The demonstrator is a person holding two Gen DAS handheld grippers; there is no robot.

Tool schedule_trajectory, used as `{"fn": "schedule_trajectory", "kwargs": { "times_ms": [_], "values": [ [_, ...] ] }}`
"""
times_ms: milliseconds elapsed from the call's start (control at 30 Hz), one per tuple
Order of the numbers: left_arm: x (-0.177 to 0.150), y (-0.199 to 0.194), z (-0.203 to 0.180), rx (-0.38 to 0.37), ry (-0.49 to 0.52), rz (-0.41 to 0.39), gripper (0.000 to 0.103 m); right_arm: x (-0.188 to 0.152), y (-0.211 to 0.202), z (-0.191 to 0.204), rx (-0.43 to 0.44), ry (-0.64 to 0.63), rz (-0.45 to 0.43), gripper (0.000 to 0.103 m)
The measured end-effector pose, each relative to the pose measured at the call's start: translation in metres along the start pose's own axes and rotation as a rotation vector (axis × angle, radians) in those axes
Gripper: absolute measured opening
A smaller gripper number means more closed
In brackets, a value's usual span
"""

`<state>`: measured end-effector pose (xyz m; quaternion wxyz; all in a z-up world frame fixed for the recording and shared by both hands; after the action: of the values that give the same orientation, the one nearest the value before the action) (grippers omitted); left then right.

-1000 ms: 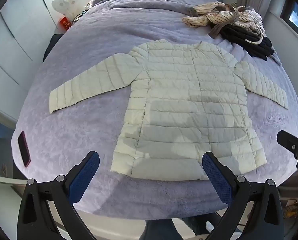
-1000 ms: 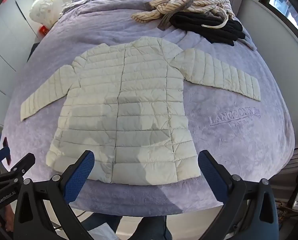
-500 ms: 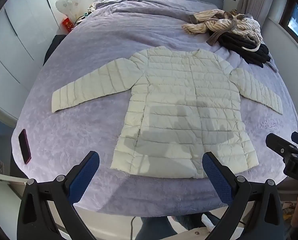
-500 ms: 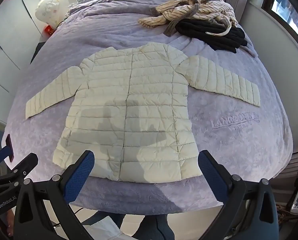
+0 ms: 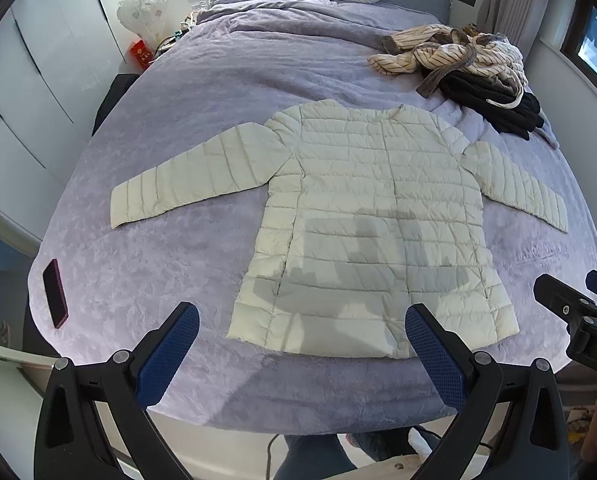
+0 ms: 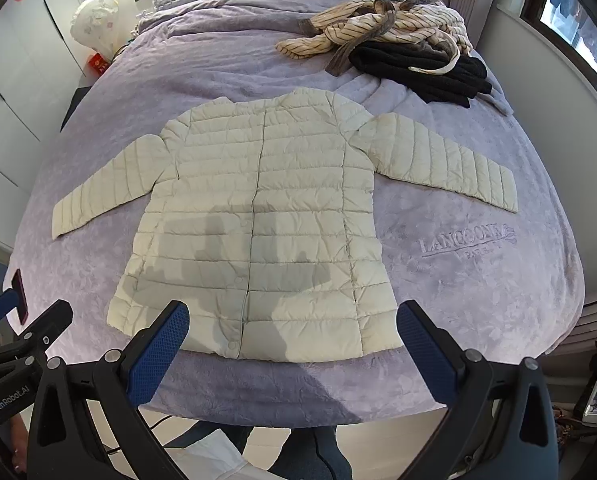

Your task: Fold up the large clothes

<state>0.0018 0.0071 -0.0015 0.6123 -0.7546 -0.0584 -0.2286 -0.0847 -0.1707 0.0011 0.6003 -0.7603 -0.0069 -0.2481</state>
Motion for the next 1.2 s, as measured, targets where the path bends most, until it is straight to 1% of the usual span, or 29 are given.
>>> {"fn": "schedule_trajectory", "kwargs": {
  "times_ms": [33,67,400,1200],
  "values": [
    [-0.0020,-0.0010,-0.0018,0.002,0.000,-0.005,0.103,-0.0047,0.0111,-0.0063,0.003,0.002,0.001,0.103],
    [-0.0019,-0.0016,-0.0017,0.002,0.000,-0.006,0.103,-0.0027,0.0124,-0.0064,0.004,0.004,0.004,0.103],
    [-0.0031,-0.0040,-0.0036,0.005,0.000,-0.011,0.103,-0.0045,0.0057,-0.0034,0.003,0.004,0.005,0.103],
    [-0.0040,-0.0060,-0.0049,0.006,0.005,-0.012,0.103,-0.0045,0.0072,-0.0032,0.004,0.004,0.006,0.103]
  ]
}}
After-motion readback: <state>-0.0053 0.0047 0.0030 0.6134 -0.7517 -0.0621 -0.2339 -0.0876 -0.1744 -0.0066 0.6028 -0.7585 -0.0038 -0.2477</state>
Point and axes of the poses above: each gripper's, at about its wrist camera, not at the fingertips, and y roughly the way its jaws point, z to its left, x to its top, the point moved 4 cm from there along y, roughly the way its jaws point, and after that the axes turned 11 degrees about -x, right-handed, at the moved point
